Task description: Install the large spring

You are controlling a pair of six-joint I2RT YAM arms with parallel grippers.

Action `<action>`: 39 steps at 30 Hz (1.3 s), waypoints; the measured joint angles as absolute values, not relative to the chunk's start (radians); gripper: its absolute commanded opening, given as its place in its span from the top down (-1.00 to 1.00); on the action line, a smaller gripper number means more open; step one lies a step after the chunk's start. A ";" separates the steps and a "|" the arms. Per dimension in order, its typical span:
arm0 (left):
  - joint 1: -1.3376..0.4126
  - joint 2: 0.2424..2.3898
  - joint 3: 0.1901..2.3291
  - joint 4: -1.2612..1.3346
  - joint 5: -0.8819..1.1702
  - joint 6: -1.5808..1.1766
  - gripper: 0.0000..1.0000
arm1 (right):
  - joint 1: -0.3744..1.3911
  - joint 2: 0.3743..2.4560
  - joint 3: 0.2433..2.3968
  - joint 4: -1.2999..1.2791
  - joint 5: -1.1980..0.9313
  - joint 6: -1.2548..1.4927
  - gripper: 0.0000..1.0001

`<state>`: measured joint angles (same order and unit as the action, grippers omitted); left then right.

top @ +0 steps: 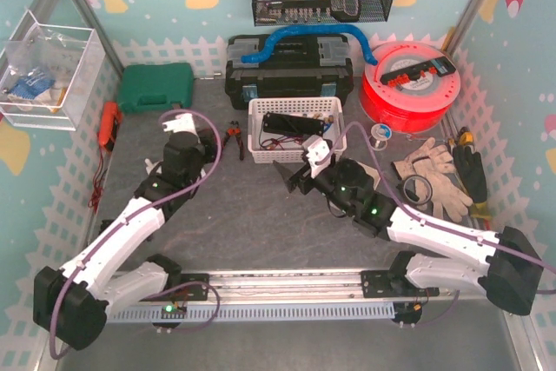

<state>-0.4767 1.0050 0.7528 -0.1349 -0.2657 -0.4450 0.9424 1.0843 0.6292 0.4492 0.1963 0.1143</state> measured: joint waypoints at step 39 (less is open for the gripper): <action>0.032 1.202 0.660 -0.204 -0.573 -0.715 1.00 | 0.922 1.038 0.472 0.464 0.394 0.143 -0.97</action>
